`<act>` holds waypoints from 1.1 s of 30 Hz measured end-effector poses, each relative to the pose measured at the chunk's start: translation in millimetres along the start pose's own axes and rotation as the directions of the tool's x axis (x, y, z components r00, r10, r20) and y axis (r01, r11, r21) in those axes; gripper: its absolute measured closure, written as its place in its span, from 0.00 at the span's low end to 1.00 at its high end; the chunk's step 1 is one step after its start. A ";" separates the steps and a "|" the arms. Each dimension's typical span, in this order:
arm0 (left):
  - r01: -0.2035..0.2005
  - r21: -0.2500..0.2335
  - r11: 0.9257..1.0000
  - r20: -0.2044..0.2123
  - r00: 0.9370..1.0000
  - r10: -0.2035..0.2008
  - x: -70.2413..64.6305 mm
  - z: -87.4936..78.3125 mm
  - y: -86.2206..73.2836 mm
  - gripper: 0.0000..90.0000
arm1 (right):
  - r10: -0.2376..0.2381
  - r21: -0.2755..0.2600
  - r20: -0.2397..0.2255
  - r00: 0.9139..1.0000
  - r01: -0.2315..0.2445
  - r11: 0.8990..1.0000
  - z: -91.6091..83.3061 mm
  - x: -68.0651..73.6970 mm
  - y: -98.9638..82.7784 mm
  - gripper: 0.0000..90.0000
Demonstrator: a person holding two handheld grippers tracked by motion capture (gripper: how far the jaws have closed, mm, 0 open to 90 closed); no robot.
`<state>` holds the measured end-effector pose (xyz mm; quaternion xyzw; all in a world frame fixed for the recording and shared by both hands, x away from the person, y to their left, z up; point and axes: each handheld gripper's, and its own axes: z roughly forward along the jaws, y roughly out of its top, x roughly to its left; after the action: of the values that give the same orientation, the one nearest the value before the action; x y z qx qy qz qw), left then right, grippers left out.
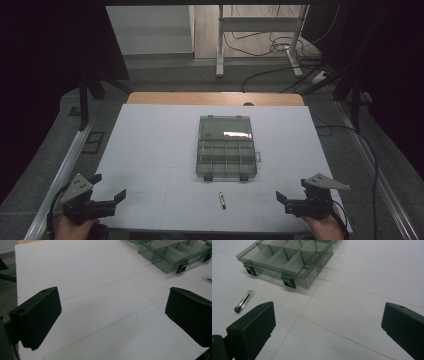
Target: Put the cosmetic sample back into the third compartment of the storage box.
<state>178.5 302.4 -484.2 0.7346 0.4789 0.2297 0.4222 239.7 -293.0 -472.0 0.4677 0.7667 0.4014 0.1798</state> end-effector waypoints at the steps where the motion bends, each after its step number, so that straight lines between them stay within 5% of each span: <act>1: 0.004 -0.002 1.000 0.004 1.000 -0.004 0.3 -0.1 -0.1 0.01 | 0.002 0.005 0.001 1.000 -0.002 1.000 0.3 -0.2 0.1 0.00; 33: 0.014 0.011 1.000 0.014 1.000 -0.015 1.9 0.1 -0.3 0.01 | -0.072 0.053 -0.019 0.997 0.073 0.996 6.6 7.0 3.7 0.00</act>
<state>179.2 304.1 -484.6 0.7351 0.4825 0.2189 0.4230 242.6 -283.1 -472.5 0.4407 0.7953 0.3778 0.1750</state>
